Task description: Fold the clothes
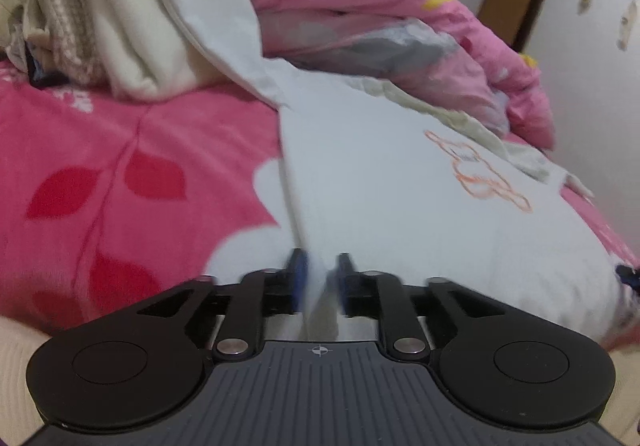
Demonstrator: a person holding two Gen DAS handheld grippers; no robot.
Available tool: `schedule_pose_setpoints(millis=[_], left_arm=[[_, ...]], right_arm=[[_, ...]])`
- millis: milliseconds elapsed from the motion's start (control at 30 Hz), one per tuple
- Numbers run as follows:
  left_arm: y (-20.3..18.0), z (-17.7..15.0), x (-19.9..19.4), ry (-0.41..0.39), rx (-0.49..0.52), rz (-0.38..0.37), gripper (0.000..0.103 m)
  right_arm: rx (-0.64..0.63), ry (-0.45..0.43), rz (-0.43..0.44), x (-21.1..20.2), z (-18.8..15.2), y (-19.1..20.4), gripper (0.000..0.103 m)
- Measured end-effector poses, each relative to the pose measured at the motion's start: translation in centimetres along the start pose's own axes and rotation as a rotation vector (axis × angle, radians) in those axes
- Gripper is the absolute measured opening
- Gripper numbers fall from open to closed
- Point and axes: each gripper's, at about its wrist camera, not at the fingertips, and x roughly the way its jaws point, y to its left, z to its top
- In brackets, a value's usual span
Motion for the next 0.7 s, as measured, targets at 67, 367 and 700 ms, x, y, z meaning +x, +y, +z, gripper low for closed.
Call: schedule_pose_setpoints(millis=[67, 367, 700], left_arm=[[-0.8, -0.7, -0.2, 0.024, 0.058, -0.008, 0.034], [-2.1, -1.9, -0.4, 0.002, 0.182, 0.106, 0.004], [-0.6, -2.8, -1.1, 0.061, 0.17, 0.071, 0.017]], right_arm=[[-0.023, 0.019, 0.003, -0.3, -0.7, 0.4, 0.032], [-0.166, -0.01, -0.125, -1.1, -2.0, 2.4, 0.001], [-0.145, 0.014, -0.155, -1.7, -2.5, 2.5, 0.007]])
